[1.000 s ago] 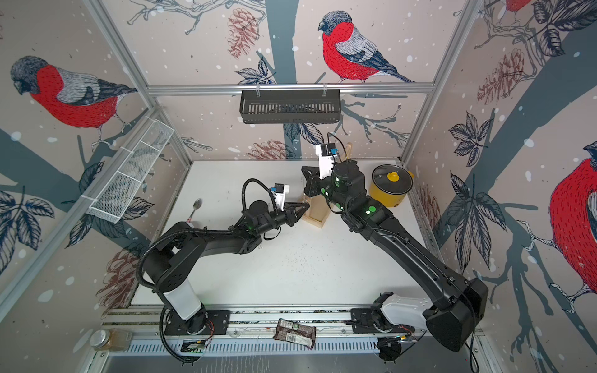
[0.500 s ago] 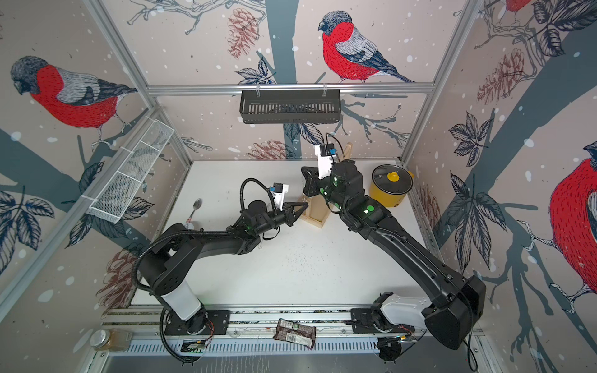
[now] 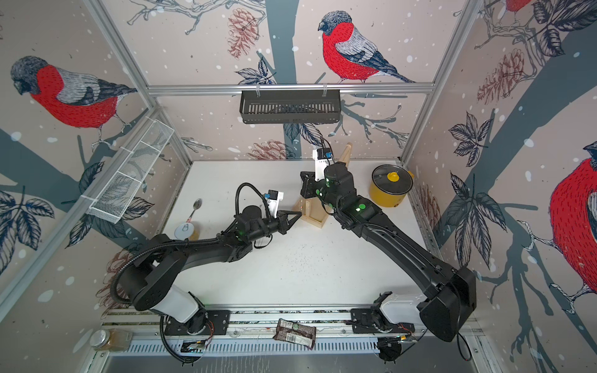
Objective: Take the necklace off the jewelry display stand
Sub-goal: Take off the necklace from the stand.
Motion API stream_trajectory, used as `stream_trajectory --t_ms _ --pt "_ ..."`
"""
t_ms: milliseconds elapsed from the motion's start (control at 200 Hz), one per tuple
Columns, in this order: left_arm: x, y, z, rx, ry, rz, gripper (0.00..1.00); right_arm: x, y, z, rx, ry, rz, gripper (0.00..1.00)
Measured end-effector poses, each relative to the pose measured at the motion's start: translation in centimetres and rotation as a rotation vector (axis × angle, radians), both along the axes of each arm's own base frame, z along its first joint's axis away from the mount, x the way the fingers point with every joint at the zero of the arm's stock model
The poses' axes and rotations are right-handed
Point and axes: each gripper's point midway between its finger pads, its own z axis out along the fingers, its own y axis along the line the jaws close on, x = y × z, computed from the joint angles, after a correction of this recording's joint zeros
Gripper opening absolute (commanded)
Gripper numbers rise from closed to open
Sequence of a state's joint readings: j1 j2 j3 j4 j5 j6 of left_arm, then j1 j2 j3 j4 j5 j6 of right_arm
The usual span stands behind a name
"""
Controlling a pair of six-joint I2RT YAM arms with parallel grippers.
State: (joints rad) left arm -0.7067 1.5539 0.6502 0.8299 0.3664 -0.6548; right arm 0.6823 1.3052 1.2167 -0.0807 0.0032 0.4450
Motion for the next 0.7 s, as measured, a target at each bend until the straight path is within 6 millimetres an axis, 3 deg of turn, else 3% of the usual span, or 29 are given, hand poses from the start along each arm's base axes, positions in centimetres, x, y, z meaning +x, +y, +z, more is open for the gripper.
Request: stream_trajectory --t_ms 320,700 --pt "-2.2 2.4 -1.8 0.053 0.058 0.029 0.00 -0.6 1.3 -4.4 -0.038 0.078 0.010 0.06" --pt "-4.5 5.2 -6.9 0.156 0.199 0.070 0.00 -2.0 3.2 -9.5 -0.080 0.175 0.038 0.05"
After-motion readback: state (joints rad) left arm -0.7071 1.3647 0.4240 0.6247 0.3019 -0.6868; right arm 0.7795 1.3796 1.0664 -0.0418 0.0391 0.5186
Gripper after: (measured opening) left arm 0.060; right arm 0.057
